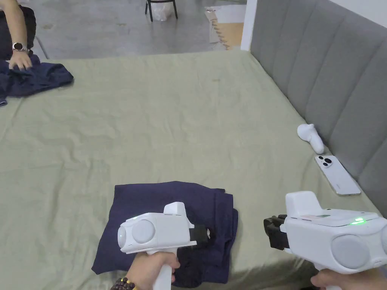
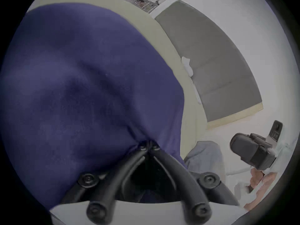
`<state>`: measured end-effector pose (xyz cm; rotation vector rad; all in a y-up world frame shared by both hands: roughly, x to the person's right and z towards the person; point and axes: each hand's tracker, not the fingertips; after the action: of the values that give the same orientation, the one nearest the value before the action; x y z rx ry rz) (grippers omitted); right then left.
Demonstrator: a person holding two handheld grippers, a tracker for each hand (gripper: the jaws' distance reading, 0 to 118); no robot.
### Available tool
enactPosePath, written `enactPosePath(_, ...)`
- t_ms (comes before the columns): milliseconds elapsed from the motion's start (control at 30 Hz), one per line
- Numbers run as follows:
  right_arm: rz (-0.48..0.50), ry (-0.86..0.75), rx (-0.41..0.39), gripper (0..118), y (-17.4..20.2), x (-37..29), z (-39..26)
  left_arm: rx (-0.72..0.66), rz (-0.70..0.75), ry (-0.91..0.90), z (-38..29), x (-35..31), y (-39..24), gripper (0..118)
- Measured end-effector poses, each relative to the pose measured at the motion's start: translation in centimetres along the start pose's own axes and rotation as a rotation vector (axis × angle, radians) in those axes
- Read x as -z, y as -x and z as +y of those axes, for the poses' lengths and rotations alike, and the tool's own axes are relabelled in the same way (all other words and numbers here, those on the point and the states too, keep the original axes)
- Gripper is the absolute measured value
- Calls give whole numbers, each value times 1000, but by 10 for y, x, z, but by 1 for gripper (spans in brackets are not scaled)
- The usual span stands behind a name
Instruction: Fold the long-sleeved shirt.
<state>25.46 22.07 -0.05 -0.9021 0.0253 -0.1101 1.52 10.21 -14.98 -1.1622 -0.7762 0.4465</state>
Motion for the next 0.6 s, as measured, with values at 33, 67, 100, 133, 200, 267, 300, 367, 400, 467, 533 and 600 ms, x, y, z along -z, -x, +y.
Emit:
enactPosePath(33,17,-8,-8,3,6,3,5,53,1,-26,2,-12,-5,4)
enactPosePath(67,39,-18,-19,3,13,7,11,77,5,-58,5,-27,-8,4)
enactPosePath(100,61,-23,-24,3,21,13,17,84,1,-85,9,-41,-9,4)
enactPosePath(133,83,-26,-29,3,30,19,24,74,-10,-121,13,-59,-7,4)
enactPosePath(200,151,-38,-37,3,46,35,36,69,-17,-195,18,-93,-4,4)
enactPosePath(267,241,-22,-12,3,57,55,45,55,-14,-240,23,-125,5,4)
enactPosePath(300,285,-9,6,3,60,66,48,53,-8,-254,23,-139,10,4)
enactPosePath(367,361,38,72,3,63,93,52,46,10,-286,24,-163,20,4)
enactPosePath(400,375,72,92,3,63,107,52,41,24,-295,24,-172,26,4)
enactPosePath(467,376,136,112,3,62,134,47,29,58,-320,22,-186,39,4)
enactPosePath(533,342,204,110,3,60,157,38,-26,90,-345,20,-195,58,5)
enactPosePath(600,313,250,111,3,54,174,25,-82,93,-359,20,-198,81,13)
